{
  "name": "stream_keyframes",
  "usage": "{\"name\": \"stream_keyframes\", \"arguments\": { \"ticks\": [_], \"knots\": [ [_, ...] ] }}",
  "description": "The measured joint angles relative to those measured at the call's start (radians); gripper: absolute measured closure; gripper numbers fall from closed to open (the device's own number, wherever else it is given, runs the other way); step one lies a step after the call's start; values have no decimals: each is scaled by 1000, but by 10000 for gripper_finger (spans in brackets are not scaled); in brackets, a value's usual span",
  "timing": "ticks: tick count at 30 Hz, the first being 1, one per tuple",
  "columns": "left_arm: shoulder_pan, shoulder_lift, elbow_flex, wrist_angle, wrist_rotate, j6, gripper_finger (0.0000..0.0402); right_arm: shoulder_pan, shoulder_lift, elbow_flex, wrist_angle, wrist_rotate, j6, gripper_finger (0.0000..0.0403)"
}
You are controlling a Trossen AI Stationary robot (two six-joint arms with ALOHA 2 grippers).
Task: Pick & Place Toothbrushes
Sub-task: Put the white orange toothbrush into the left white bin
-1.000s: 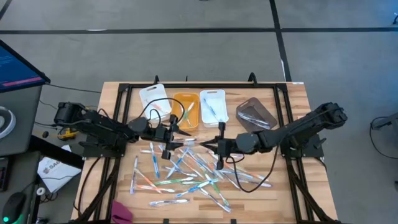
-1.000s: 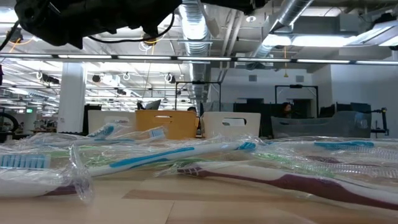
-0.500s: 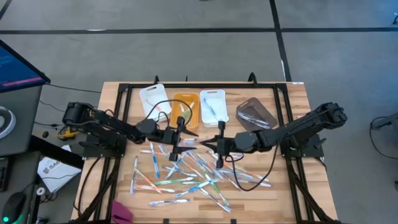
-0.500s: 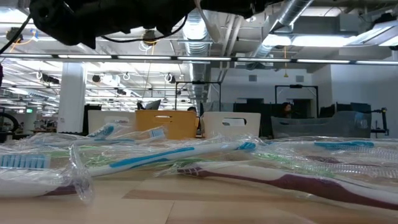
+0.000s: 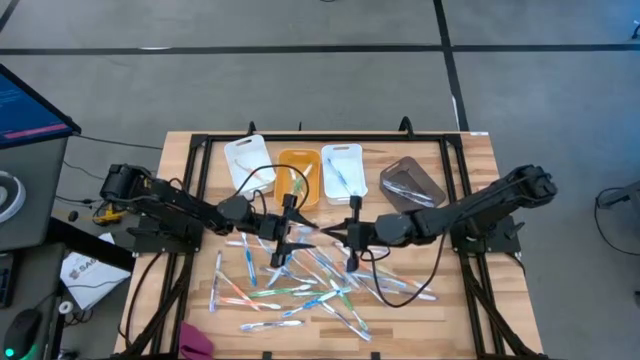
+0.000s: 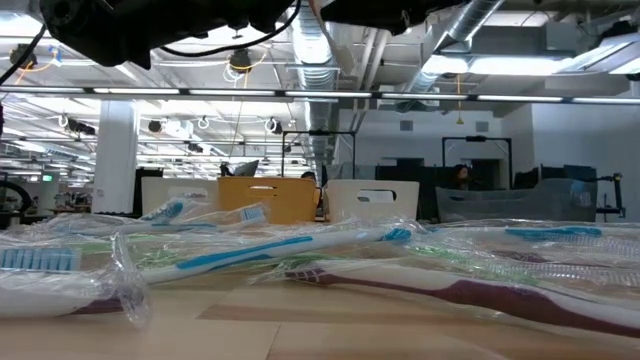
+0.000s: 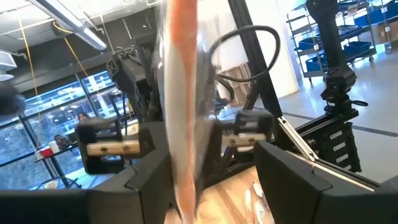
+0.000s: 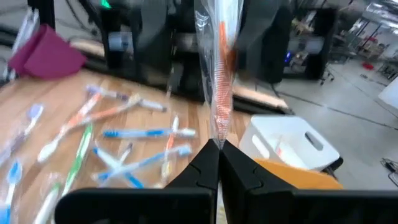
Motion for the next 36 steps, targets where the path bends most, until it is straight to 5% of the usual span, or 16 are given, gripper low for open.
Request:
{"name": "stream_keyframes", "arguments": {
  "ticks": [6,20,28,36],
  "knots": [
    [-1,0,0,1,-55,1,229,-7,18,-3,-5,0,0,403],
    [0,-1,0,1,-99,-26,384,-7,16,-1,-6,1,0,403],
    [0,-8,0,-7,-104,-29,385,-4,16,-1,-4,2,0,396],
    [0,-8,0,-10,-104,-29,385,31,16,-1,-28,51,-10,324]
  ]
}}
